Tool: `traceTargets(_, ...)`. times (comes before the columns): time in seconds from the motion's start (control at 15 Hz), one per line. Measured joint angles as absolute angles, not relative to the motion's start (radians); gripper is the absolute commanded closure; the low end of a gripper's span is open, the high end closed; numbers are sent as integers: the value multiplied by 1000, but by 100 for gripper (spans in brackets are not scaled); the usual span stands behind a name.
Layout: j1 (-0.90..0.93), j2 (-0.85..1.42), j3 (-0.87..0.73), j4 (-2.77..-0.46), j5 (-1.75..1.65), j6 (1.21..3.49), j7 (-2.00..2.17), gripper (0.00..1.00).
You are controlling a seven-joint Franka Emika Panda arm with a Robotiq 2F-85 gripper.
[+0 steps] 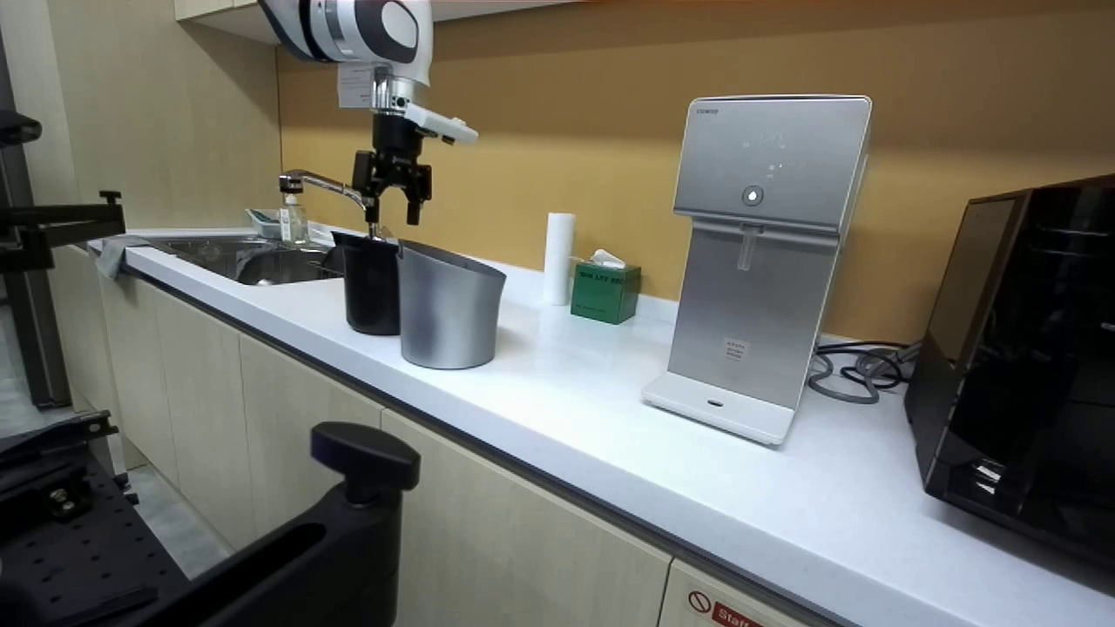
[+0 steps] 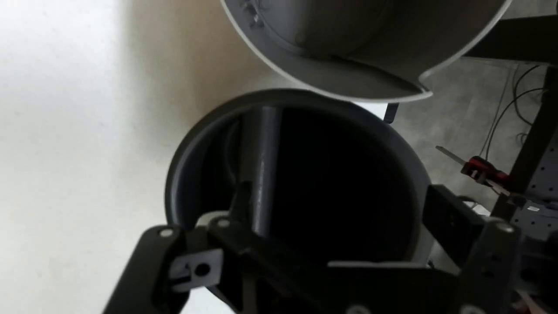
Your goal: Pick up the black bin and place it into the silver bin
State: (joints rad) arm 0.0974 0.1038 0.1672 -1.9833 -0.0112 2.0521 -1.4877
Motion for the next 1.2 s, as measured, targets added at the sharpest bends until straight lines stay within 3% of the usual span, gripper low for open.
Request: traceTargets(1.2,181,41,203,-2146,55,2326,-1494,0)
